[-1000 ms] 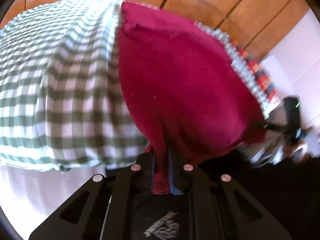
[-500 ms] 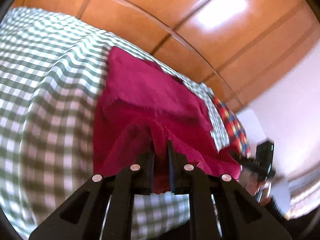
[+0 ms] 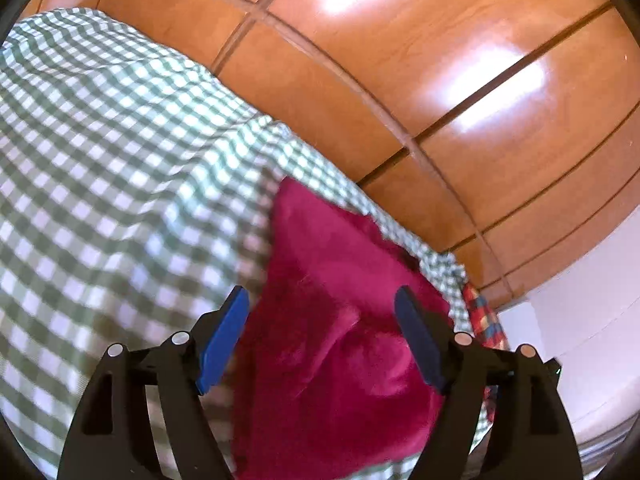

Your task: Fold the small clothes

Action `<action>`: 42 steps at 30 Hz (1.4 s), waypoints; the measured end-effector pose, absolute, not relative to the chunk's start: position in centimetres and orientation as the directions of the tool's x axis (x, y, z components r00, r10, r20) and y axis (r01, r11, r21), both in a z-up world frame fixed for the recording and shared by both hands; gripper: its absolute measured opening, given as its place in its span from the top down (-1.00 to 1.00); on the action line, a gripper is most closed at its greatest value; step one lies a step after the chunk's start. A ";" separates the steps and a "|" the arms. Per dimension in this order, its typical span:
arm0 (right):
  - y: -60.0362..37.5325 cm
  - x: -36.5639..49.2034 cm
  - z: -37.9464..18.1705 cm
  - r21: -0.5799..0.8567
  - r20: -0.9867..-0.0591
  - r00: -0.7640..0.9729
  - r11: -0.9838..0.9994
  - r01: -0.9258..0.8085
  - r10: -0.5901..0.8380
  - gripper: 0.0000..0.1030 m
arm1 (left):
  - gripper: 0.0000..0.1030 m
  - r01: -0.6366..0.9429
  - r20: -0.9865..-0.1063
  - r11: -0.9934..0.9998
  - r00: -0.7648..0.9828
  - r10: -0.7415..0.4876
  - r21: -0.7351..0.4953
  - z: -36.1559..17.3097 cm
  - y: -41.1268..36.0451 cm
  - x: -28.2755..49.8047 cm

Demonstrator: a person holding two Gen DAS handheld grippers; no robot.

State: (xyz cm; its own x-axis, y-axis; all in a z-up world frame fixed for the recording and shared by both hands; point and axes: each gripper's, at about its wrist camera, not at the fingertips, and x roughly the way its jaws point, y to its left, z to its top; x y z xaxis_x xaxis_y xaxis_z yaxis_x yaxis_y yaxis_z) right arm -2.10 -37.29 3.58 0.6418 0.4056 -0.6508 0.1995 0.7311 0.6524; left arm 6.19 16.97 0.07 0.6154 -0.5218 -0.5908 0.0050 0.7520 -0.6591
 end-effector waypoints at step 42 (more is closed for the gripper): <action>-32.9 -4.7 0.1 0.231 -0.860 0.487 0.966 0.112 0.149 0.37 | 0.00 0.225 -0.678 0.789 0.413 -0.608 -0.571 -3.2 12.9 -0.8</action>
